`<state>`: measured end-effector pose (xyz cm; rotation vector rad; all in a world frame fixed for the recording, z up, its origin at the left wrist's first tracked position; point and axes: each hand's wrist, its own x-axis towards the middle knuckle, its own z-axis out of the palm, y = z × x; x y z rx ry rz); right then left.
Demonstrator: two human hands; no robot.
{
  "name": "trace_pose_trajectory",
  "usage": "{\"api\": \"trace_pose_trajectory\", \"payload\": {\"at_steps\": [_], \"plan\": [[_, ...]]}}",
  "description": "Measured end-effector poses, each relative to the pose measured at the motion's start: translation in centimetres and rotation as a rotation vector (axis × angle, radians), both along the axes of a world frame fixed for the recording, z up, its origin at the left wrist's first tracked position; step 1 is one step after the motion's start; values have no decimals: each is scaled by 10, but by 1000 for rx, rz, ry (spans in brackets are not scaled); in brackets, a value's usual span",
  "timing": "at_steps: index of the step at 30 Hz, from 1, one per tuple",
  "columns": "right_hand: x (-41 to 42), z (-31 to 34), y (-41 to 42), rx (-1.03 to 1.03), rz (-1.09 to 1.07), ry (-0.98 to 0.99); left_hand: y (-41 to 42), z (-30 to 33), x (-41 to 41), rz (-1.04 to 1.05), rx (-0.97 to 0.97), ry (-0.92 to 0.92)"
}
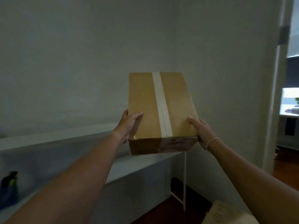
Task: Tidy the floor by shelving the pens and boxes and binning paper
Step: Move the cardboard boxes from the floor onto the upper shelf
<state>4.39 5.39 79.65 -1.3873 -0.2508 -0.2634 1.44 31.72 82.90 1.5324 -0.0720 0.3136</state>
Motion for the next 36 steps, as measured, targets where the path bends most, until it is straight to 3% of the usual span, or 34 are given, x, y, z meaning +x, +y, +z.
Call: {"api": "trace_pose_trajectory", "payload": {"at_steps": [4,14,22,27,32,36], "plan": [[8,8,92,-9,183,-13,85,8,-30,158,-12,-2],[13,17,263,34,570,-1,231,11,-102,329,-262,-7],[-13,16,380,70,713,58,316,15,-160,419,-256,-79],[-28,26,427,35,739,-3,357,16,-177,557,-77,-107],[-25,23,463,-1,705,-125,383,15,-184,758,312,-149],[-37,18,488,-96,566,-203,404,17,-185,962,387,-221]]}}
